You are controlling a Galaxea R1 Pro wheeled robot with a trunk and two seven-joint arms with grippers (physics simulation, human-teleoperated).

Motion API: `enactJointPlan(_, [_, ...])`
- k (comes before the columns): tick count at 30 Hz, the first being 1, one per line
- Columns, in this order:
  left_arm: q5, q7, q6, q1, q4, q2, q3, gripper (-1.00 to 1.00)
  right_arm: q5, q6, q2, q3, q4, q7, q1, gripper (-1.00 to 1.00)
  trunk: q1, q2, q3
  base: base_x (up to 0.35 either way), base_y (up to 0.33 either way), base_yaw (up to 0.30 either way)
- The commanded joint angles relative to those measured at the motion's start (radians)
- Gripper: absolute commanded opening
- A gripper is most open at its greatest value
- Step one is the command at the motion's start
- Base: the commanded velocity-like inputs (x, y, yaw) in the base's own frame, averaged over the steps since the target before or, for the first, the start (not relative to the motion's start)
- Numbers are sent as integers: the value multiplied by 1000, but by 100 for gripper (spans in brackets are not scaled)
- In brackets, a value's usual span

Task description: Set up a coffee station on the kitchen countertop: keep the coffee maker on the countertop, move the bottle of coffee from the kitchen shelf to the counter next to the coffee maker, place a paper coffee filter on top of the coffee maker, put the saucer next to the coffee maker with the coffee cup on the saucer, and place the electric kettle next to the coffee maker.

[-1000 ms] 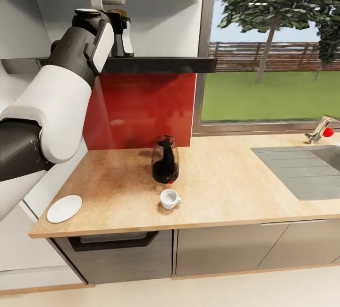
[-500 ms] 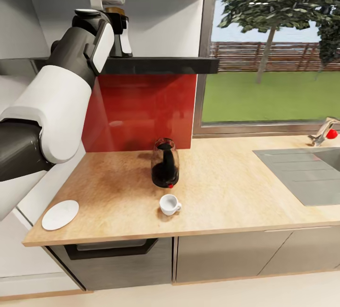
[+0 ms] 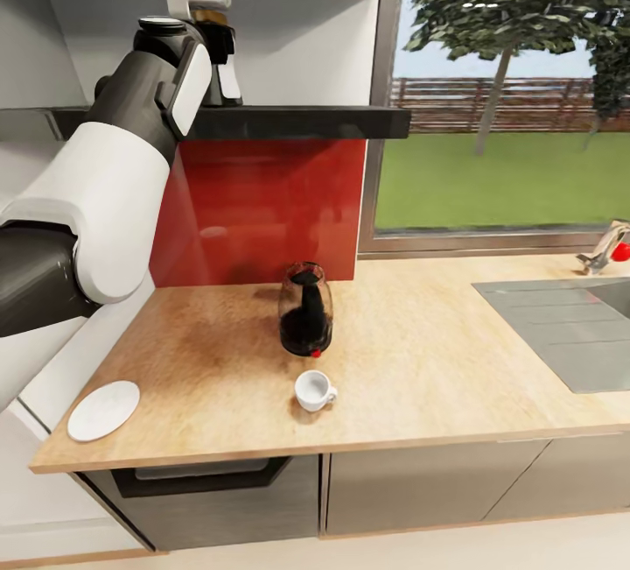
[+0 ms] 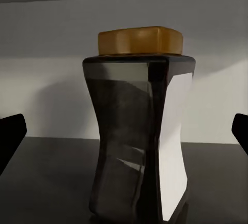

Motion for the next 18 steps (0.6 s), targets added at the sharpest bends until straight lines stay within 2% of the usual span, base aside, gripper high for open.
enactJointPlan(1, [-8, 2, 7, -1, -1, 0, -2, 100, 10, -3, 0, -9, 1, 3, -1, 100, 0, -2, -2, 60, 0, 0])
enactJointPlan(11, [-8, 1, 8, -1, 0, 0, -2, 100, 10, -2, -9, -10, 2, 1, 9, 100, 0, -2, -2, 19, 0, 0])
enactJointPlan(18, [-9, 3, 6, -1, 0, 0, -2, 100, 10, -2, -11, -10, 2, 2, 21, 100, 0, -2, -2, 169, 0, 0])
